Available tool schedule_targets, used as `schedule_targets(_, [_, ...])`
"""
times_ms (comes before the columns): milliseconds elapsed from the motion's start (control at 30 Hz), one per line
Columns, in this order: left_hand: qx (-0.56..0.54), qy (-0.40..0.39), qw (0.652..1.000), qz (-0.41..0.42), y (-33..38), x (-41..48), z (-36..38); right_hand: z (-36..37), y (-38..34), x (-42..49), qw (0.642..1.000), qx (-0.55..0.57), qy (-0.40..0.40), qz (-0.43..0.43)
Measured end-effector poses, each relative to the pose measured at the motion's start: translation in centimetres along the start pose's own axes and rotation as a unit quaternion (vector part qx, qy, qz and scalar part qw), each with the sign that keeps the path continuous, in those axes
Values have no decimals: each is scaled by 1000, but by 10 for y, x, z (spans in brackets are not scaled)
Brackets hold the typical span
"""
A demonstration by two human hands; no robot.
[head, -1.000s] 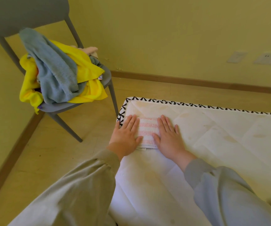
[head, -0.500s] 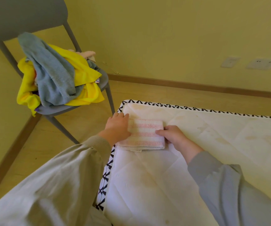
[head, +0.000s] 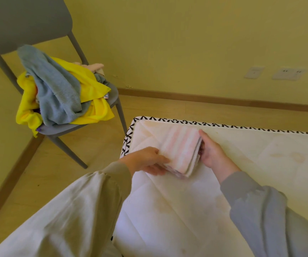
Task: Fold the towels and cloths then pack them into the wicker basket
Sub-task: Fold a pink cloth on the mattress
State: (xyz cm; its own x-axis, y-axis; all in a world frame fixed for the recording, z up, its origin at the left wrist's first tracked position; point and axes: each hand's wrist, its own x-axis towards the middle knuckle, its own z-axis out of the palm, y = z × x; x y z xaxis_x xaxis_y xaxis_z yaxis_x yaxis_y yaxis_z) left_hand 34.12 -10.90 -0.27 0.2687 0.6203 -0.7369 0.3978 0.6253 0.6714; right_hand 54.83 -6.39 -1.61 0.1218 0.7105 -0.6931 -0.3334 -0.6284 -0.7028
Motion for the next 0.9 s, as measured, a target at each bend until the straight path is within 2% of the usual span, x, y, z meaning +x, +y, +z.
schedule_targets(67, [56, 25, 998, -15, -2, 4, 12, -6, 9, -2, 995, -91, -10, 26])
schedule_targets(167, [-14, 83, 995, -45, 1, 8, 19, -8, 22, -6, 980, -197, -15, 22])
schedule_targets(267, [-54, 89, 994, -30, 4, 8, 27, -4, 23, -7, 962, -268, 2, -51])
schedule_targets(400, [-77, 100, 992, 22, 12, 9, 44, -3, 7, -8, 930, -322, 73, -164])
schedule_targets(500, [-86, 104, 990, 41, 26, 14, 61, -12, -11, -5, 905, -363, 122, -182])
schedule_targets(600, [-78, 114, 989, 49, 38, 19, 74, -25, -25, -4, 891, -390, 136, -187])
schedule_targets(800, [49, 203, 973, 93, 38, 22, 66, -59, -40, 8, 907, -351, 135, -190])
schedule_targets(900, [167, 240, 948, 123, 30, 23, 54, -67, -35, 7, 885, -398, 169, -176])
